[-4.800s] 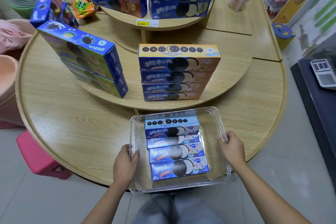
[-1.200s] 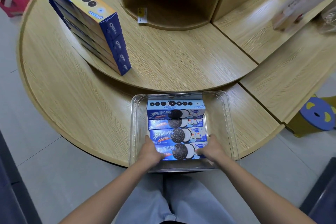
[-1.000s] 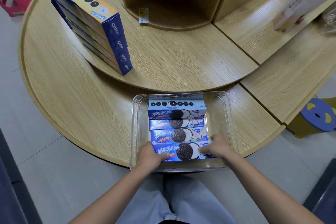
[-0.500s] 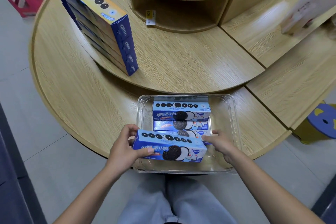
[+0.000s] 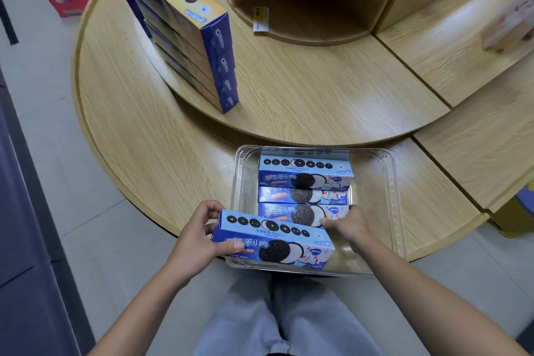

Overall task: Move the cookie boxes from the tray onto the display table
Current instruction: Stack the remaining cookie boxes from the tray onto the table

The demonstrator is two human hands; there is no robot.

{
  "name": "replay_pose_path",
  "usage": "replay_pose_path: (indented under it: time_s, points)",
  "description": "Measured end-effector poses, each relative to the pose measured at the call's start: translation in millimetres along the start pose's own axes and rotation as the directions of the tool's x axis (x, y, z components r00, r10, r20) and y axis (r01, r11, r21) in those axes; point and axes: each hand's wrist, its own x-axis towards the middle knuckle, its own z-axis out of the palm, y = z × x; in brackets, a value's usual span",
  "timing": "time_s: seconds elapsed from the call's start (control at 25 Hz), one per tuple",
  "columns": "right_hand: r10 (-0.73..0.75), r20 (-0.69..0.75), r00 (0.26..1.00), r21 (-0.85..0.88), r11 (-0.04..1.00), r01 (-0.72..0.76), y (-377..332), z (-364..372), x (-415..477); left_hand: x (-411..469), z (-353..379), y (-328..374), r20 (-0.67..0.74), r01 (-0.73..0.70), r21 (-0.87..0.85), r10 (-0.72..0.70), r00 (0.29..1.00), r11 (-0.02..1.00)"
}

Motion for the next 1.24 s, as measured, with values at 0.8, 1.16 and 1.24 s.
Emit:
replay_pose_path:
  time_s: [0.8,1.16,1.24]
  points:
    - [-0.303,-0.011,0.953,-0.322,0.903,0.284,-59,-88,-95,3,-40,9,0.064,-0.066,-0.061,0.069,0.996,0.996]
    - [-0.492,-0.253,0.833,0.211,0.813,0.543,-114,-179,-131,46,-24,78,0.095,-0.24,-0.172,0.259,0.961,0.955]
    - [-0.528,-0.32,0.787,0.213,0.769,0.603,-126,-187,-125,65,-16,93,0.121,-0.277,-0.157,0.297,0.947,0.948]
